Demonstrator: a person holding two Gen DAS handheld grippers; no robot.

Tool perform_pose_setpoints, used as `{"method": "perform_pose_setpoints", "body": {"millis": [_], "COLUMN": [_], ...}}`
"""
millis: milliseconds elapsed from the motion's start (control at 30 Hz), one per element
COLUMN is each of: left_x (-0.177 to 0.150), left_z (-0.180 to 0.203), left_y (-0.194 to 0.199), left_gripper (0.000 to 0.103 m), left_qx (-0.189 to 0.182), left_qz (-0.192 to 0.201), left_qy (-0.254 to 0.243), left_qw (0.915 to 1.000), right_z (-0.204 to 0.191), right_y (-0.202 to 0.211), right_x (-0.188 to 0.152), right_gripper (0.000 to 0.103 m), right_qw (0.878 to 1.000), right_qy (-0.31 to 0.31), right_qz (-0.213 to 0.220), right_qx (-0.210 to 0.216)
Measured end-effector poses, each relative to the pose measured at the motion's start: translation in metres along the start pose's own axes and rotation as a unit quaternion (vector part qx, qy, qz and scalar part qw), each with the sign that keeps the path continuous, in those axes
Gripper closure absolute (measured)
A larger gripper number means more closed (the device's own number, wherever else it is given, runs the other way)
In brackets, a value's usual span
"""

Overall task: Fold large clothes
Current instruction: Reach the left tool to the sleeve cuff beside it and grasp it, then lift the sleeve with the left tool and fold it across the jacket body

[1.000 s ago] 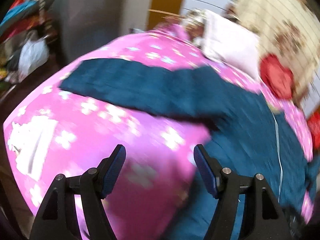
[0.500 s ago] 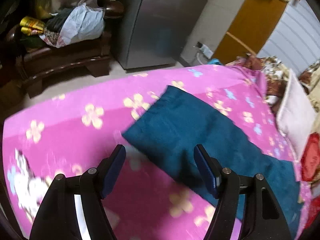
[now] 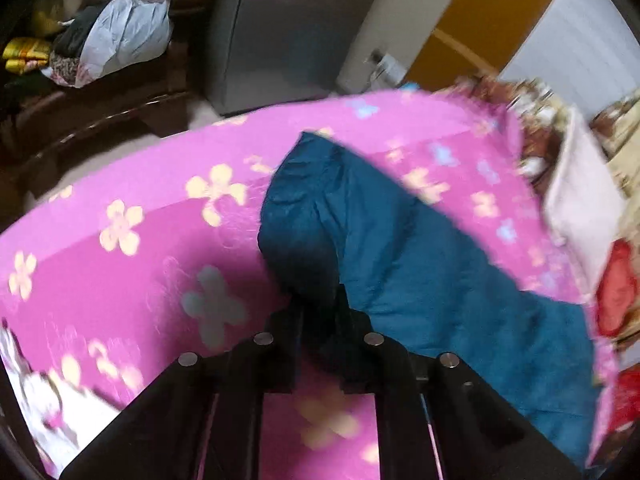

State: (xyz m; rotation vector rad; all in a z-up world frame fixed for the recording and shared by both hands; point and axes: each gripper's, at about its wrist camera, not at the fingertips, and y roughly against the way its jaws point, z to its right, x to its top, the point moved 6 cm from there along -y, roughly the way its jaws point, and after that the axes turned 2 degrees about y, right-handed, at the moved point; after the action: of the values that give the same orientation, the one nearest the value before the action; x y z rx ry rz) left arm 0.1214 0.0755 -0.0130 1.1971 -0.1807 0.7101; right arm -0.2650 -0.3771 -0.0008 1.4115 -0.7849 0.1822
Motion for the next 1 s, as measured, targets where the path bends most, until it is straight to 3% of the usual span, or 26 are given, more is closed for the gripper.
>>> {"method": "perform_pose_setpoints", "body": {"millis": [233,500,800,1000], "left_x": [-0.021,-0.096,-0.211,-0.266], "left_z": [0.074,0.191,0.294,0.338], "left_y": [0.095,0.171,0.181,0.164], "left_gripper": [0.103,0.103,0.103,0.103], "left_qx": [-0.090,-0.154,-0.193,-0.207], "left_qz": [0.056,0.065,0.023,-0.011], "left_qy": [-0.085,-0.222,-0.331,-0.354], "left_qw": [0.9907,0.9605,0.9234,0.9119], "right_z": [-0.001,0.013,0.058,0.094], "right_y": [0.009,0.022,0.046,0.042], "right_x": [0.002,-0.004,-0.006,0.004], "right_gripper": [0.000,0.000,0.000,0.000], "right_qw": [1.000,1.000,0.999,0.999], "right_qy": [-0.003,-0.016,-0.036,-0.030], "right_qz": [0.003,0.011,0.030,0.029], "right_qx": [0.014,0.019,0.003,-0.028]}}
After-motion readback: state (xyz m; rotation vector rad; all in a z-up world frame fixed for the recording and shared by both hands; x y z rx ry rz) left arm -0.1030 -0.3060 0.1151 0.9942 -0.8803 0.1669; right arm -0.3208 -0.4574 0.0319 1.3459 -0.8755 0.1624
